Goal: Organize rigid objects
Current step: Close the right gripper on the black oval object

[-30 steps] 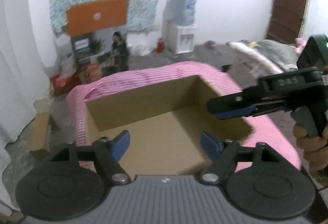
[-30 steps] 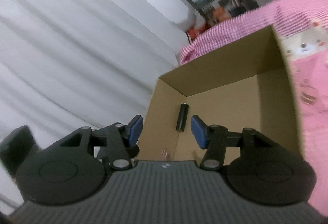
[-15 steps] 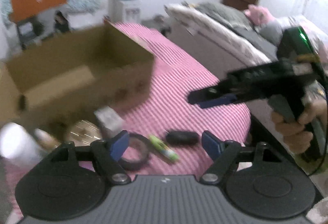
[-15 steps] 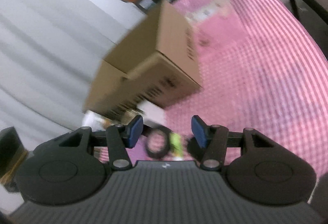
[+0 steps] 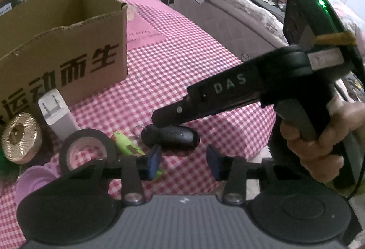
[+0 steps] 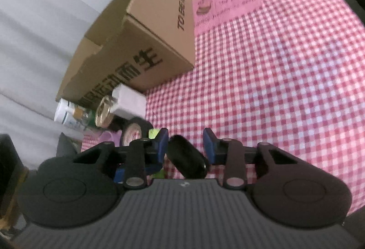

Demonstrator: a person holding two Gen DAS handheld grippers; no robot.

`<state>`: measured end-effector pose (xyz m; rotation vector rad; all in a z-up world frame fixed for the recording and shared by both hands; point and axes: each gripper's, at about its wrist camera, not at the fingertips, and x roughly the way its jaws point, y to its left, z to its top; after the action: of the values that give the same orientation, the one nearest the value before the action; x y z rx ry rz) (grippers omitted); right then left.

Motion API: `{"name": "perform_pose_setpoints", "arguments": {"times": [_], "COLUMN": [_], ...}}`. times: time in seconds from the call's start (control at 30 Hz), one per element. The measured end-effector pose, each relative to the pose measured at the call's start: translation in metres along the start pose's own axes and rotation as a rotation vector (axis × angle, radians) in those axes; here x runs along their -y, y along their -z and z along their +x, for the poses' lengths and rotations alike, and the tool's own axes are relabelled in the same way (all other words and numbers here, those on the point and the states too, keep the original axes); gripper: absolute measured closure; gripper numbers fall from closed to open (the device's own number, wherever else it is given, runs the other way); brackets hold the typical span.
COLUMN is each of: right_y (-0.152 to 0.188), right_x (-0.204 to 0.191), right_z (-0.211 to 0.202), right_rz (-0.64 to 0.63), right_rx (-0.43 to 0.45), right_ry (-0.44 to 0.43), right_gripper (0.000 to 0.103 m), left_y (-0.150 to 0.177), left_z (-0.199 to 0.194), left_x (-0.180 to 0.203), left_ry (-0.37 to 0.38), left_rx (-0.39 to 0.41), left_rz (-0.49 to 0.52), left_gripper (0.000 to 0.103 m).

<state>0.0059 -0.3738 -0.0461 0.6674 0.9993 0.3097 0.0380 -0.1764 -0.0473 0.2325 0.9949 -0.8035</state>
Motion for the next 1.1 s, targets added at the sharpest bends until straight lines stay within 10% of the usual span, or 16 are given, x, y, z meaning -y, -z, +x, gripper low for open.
{"name": "perform_pose_setpoints", "arguments": {"times": [0.4, 1.1], "right_y": [0.014, 0.021], "right_x": [-0.006, -0.005], "right_z": [-0.021, -0.004], "right_rz": [0.034, 0.059], "right_rx": [-0.039, -0.050], "right_ry": [-0.127, -0.103], "right_gripper": [0.076, 0.085], "left_y": [-0.002, -0.002], "left_z": [0.006, 0.002], "left_x": [-0.009, -0.018], "left_ry": [0.000, -0.034], "left_rx": [-0.024, 0.011], "left_rz": [-0.051, -0.066], "left_gripper": [0.058, 0.059]}}
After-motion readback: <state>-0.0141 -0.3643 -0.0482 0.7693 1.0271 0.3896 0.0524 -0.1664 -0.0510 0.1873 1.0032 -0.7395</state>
